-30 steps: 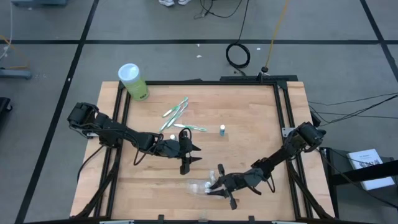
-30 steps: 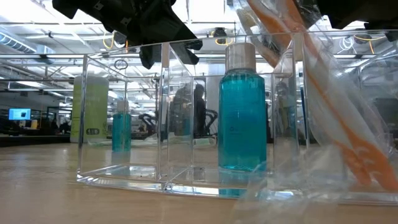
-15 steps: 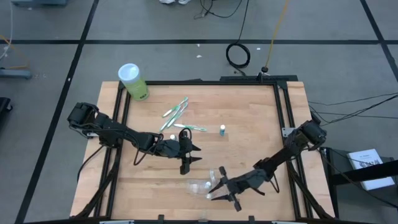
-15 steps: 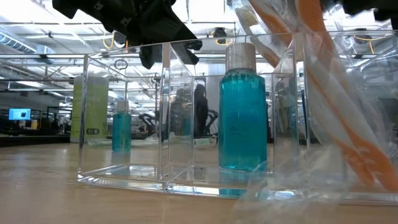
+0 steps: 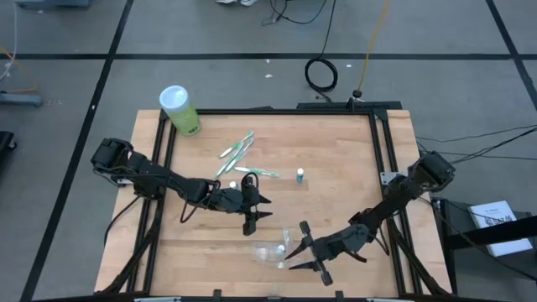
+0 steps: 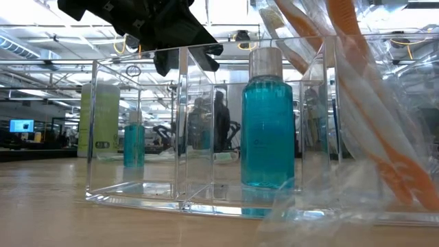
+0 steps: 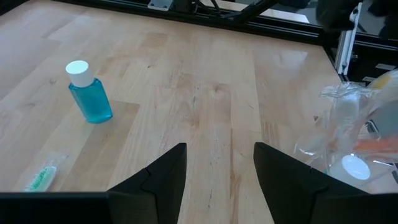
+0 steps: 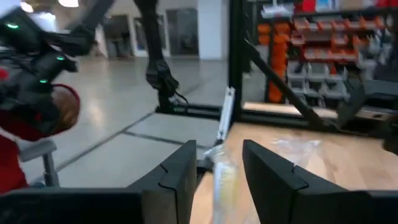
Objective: Pick & Place toothbrushing station
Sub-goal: Put the orange toothbrush into the transparent organizer
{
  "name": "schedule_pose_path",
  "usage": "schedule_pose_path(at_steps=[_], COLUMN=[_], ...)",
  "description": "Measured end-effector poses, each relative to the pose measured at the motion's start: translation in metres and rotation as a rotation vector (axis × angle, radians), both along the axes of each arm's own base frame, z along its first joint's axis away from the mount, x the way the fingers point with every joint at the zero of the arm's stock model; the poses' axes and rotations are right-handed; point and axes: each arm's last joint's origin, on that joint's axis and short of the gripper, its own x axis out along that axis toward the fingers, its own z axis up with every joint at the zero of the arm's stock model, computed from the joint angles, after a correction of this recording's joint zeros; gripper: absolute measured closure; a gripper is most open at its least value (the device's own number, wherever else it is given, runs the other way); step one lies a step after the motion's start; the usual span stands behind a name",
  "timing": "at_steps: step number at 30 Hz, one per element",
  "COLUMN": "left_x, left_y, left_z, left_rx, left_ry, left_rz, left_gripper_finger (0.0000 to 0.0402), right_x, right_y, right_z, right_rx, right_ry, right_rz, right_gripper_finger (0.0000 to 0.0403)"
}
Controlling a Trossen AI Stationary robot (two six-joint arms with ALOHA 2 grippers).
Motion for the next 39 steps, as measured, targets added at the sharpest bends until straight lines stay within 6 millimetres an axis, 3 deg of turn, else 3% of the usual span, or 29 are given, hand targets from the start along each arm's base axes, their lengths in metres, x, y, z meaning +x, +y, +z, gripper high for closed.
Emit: schedule_pose_path(at_steps=[7,11,15,21,29,39], left_x=[0.000,0.000,0.000,0.000,0.000,0.000], left_y=[0.000,0.000,0.000,0.000,0.001,0.001], left_z=[0.000,0.001,0.001,0.001,0.000,0.000], left_rx=[-0.002,-0.004,-0.003,-0.004,-0.002,-0.001], left_ry=[-0.001,-0.007,-0.006,-0.005,-0.004,-0.003], left_rz=[0.001,0.001,0.001,0.002,0.010,0.010], left_gripper_finger=[0.0206,0.0206,0.0206,0.0206,0.0206,0.0206], right_x=[0.021,0.027,0.030,0.041,0.055,0.035], right_y=[0.020,0.025,0.026,0.023,0.026,0.025], right_z=[0.043,0.069,0.080,0.061,0.031,0.038], right_rx=[-0.204,-0.218,-0.195,-0.221,-0.256,-0.361], right_ry=[0.233,0.240,0.224,0.288,0.351,0.414], right_rz=[0.014,0.017,0.102,0.085,0.074,-0.138], right_gripper_finger=[0.0323,0.0342,0.0360,0.0399,0.0402,0.0402])
